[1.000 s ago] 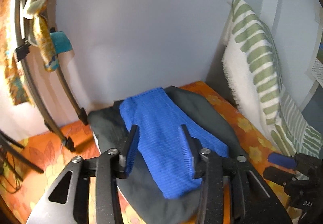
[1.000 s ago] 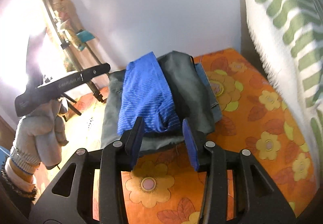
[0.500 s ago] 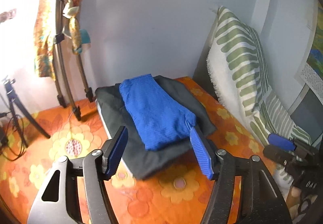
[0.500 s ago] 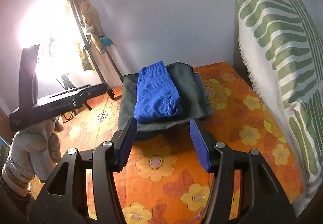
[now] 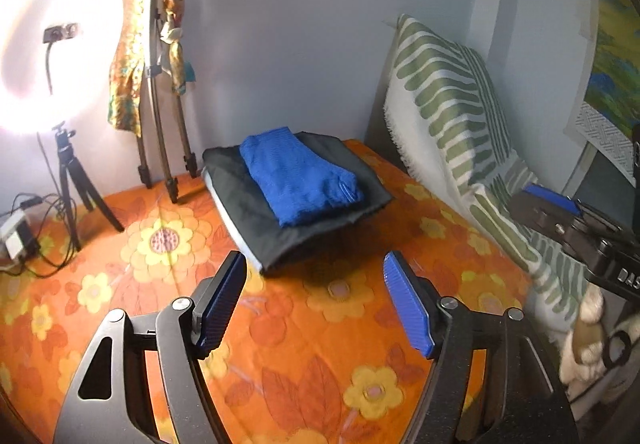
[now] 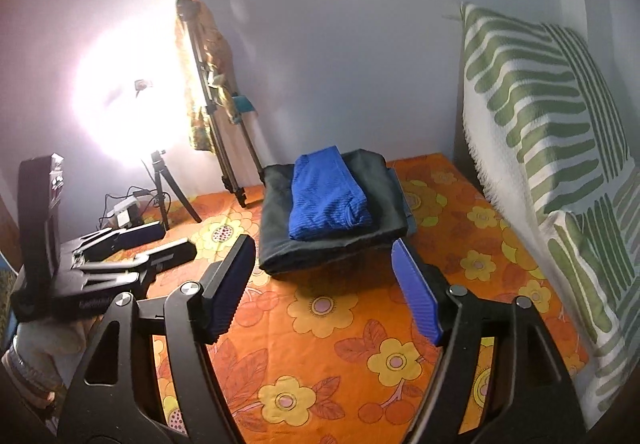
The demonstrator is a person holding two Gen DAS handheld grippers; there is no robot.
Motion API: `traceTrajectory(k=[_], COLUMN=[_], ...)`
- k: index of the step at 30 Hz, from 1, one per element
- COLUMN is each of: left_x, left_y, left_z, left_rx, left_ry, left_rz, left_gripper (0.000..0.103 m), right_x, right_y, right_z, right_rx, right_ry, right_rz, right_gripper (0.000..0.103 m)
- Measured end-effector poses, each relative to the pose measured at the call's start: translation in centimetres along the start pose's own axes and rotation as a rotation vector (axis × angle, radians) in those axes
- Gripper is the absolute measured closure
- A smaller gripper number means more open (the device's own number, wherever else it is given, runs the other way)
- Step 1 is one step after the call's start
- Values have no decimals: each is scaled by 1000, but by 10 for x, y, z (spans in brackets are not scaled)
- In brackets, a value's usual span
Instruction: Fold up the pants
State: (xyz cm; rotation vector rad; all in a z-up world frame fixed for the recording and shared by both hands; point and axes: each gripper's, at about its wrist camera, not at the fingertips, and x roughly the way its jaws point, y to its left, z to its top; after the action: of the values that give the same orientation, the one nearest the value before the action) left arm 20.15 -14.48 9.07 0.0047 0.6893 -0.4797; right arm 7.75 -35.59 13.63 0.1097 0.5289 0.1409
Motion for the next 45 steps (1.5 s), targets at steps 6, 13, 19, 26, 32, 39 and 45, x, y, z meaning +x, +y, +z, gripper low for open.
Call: traceTrajectory(k=[6,13,19,26,32,39,45], left_x=[-33,-55,-65,-71,-67,-69,-73], left_y=[2,11,15,34,39,42,39], left_z=[-31,-72,-93,-102,-107,-109,-107], left_rx=[-36,-72,-47,-81,-76,-98,-90], left_ry=[-16,-25,-20,-15,6,17,-2], left_rz=[25,96,176,227,249,249,257], left_gripper=[24,23,23,23,23,22,23], right_x=[-16,-17,-8,10,20,18,15], right_y=[27,50,63,62,61,71,67], right_z=[-17,-49,-71,-80,-80,-83,-83], right_rx=[-51,-83,-125,-88,-37,-87,-95], right_ry=[-32,-12,12,49,78,70,59], right_rz=[9,45,48,55,84,75,54], right_gripper=[18,13,12,12,12,12,12])
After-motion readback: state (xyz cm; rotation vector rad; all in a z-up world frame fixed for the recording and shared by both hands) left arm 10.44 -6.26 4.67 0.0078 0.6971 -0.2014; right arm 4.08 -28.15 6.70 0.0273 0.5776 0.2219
